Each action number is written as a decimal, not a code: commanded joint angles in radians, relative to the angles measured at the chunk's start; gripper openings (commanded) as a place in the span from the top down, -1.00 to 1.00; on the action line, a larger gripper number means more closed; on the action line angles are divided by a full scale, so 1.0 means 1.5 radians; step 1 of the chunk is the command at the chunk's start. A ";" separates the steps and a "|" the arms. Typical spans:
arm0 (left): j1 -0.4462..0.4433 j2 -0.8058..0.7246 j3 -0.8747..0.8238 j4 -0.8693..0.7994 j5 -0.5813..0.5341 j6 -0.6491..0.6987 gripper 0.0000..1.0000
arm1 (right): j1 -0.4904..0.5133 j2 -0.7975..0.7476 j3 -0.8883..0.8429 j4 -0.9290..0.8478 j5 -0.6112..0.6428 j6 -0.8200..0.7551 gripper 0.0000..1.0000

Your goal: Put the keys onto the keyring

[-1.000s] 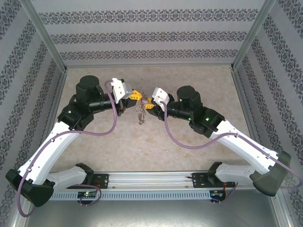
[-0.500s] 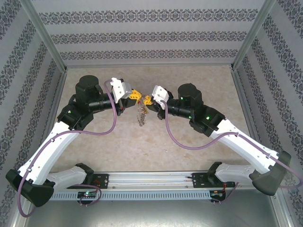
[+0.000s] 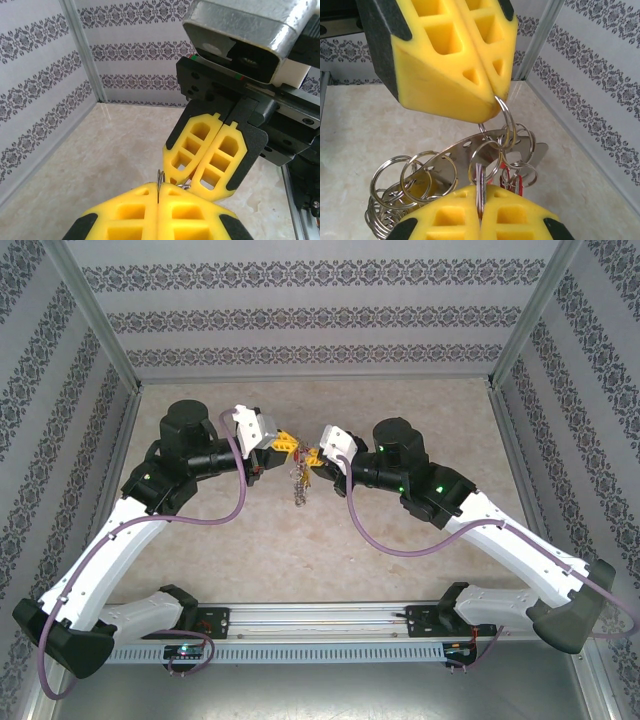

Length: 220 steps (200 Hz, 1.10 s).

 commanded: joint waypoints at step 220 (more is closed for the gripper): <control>0.019 -0.033 -0.016 0.102 0.107 -0.024 1.00 | 0.006 -0.024 0.042 0.083 -0.039 0.045 0.48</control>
